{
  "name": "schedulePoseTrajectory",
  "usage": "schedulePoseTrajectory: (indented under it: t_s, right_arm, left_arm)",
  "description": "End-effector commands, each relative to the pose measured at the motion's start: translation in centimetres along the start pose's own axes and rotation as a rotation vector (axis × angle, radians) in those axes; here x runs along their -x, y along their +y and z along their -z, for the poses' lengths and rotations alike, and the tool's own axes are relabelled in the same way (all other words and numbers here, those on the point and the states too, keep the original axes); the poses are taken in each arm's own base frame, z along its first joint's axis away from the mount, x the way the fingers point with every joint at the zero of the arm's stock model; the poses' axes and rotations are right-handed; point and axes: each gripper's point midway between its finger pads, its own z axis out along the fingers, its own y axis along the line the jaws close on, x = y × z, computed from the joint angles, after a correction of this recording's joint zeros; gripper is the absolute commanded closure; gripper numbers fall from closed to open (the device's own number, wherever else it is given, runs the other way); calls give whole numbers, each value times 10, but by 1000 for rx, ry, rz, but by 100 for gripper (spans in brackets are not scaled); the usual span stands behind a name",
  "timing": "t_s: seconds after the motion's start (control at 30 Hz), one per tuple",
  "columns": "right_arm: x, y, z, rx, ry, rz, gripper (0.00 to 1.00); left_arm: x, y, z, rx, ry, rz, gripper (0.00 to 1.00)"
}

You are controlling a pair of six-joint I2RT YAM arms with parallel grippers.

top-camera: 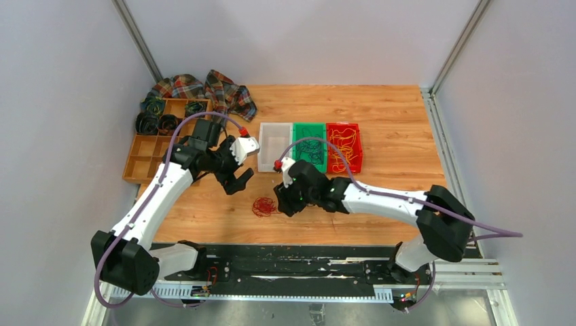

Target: Untangle the cables

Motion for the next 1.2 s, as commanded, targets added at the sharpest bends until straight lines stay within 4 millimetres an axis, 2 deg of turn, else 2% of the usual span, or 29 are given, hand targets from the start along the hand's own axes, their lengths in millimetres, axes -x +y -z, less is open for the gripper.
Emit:
schedulePoseTrajectory:
  t_s: [0.0, 0.23, 0.27, 0.37, 0.53, 0.77, 1.0, 1.17]
  right_arm:
    - [-10, 28, -13, 103, 34, 0, 52]
    - [-25, 27, -45, 93, 130, 36, 59]
    - [-25, 25, -48, 80, 134, 41, 61]
    - [-19, 20, -49, 48, 122, 52, 80]
    - [8, 25, -26, 49, 34, 61, 99]
    - [48, 38, 12, 85, -107, 64, 99]
    - [103, 61, 48, 180, -273, 32, 99]
    - [139, 70, 70, 270, -396, -66, 99]
  left_arm:
    - [12, 6, 12, 21, -41, -38, 0]
    - [19, 9, 25, 46, -47, -47, 1]
    - [20, 9, 26, 49, -46, -48, 1]
    - [18, 8, 29, 50, -40, -56, 1]
    - [9, 4, 29, 46, -20, -68, 1]
    - [9, -9, 26, -6, -42, -34, 1]
    - [36, -24, 40, -64, -157, 1, 0]
    - [50, -39, 49, -120, -233, -1, 1]
